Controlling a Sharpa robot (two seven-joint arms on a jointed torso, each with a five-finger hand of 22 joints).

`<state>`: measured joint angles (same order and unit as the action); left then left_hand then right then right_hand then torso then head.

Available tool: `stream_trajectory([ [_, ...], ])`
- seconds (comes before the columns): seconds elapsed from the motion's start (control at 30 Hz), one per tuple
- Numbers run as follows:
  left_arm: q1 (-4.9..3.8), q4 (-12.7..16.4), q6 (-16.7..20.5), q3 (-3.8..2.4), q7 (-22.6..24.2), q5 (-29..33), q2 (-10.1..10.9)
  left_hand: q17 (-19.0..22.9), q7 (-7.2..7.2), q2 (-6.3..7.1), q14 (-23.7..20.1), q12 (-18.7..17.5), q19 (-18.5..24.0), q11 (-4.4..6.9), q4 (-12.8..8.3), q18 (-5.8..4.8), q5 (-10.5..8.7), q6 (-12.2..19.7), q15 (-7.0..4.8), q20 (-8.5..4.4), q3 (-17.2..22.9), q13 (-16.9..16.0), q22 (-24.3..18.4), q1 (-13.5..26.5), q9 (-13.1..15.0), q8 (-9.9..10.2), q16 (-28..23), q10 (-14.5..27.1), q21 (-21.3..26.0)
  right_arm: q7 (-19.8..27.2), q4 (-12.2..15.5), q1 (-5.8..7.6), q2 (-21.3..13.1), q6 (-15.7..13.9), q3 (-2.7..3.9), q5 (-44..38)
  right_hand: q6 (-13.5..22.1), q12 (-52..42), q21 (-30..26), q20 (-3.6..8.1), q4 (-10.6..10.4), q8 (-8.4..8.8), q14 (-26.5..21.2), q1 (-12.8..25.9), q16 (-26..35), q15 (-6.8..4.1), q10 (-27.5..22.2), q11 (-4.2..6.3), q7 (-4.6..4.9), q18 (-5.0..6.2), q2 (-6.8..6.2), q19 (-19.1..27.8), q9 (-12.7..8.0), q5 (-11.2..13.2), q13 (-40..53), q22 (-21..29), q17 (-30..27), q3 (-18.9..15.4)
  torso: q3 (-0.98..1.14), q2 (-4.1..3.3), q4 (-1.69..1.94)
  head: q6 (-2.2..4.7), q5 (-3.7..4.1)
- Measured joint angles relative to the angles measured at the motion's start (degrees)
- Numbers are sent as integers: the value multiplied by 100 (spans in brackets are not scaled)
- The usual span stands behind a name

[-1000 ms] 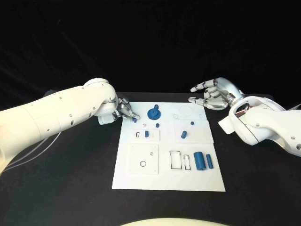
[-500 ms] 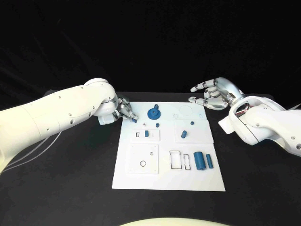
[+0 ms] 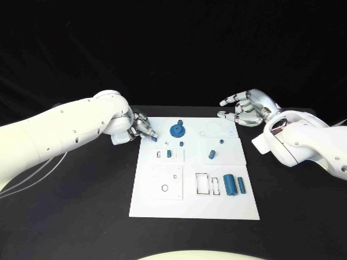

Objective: Assemble the parts on the task board

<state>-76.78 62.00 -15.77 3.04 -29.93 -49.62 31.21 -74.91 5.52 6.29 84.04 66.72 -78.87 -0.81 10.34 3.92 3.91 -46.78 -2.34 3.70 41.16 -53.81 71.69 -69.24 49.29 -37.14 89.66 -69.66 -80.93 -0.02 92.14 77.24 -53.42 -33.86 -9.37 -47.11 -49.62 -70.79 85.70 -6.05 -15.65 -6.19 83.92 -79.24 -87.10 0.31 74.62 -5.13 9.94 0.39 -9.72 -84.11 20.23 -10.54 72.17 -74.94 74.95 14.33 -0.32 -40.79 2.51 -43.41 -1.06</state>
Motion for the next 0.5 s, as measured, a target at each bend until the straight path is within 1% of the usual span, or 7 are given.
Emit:
stream_trajectory([
  [0.1,0,185,24,-4,0,96,133,0,-26,61,0,33,-48,22,8,1,60,-29,0,11,9,-42,61,63,0,-47,10,-64,-39,0,-4,-1,-8,0,0,0,0,0,0,0,0,0,0,0,0,0,0,0,0,0,0,0,0,0,0,0,0,0,1,4,1,0,-1],
  [0.23,-4,515,103,-9,1,236,350,0,-45,52,0,71,-96,21,9,1,66,-59,0,-6,52,-96,125,111,1,-48,10,-121,-75,0,-9,-2,-19,0,0,0,0,0,0,0,0,0,0,0,0,0,0,0,0,0,0,0,0,0,0,0,0,0,1,10,4,0,-1],
  [0.3,-5,711,158,-11,5,299,454,0,-63,112,0,73,-109,51,22,1,118,-86,0,-10,65,-120,161,172,3,-84,10,-153,-85,0,-11,-2,-25,0,0,0,0,0,0,0,0,0,0,0,0,0,0,0,0,0,0,0,0,0,0,1,0,0,2,11,7,0,-1],
  [0.33,-5,792,183,-12,8,321,495,0,-71,113,-17,73,-109,61,25,1,119,-94,-17,-10,68,-129,169,172,4,-84,10,-162,-85,0,-12,-2,-28,0,0,0,0,0,0,0,0,0,0,0,0,0,0,0,0,0,0,0,1,0,0,1,-1,0,2,12,7,-2,-1],
  [0.37,-5,869,208,-12,10,339,535,0,-71,111,-21,100,-120,46,25,1,130,-94,-21,-21,68,-142,173,206,8,-85,10,-179,-85,0,-12,-2,-30,0,0,0,0,0,0,0,0,0,0,0,0,0,0,0,0,0,0,0,0,0,0,1,-1,0,2,13,7,-3,0],
  [0.43,-6,1026,266,-13,13,365,613,0,-71,128,-2,113,-130,42,24,1,164,-94,-40,-31,69,-153,191,234,75,-85,10,-185,-85,0,-12,-2,-33,0,0,0,0,0,0,0,0,0,0,0,0,0,0,0,0,0,0,0,1,0,0,1,-1,0,2,14,8,-4,-3],
  [0.5,-6,1145,314,-13,16,371,668,0,-90,128,1,113,-130,61,24,1,164,-114,-43,-31,69,-156,203,234,76,-86,10,-205,-110,0,-10,-2,-35,0,0,0,0,0,0,0,0,0,0,0,0,0,0,0,0,0,0,0,-2,0,0,1,-1,0,2,14,8,-4,-10],
])
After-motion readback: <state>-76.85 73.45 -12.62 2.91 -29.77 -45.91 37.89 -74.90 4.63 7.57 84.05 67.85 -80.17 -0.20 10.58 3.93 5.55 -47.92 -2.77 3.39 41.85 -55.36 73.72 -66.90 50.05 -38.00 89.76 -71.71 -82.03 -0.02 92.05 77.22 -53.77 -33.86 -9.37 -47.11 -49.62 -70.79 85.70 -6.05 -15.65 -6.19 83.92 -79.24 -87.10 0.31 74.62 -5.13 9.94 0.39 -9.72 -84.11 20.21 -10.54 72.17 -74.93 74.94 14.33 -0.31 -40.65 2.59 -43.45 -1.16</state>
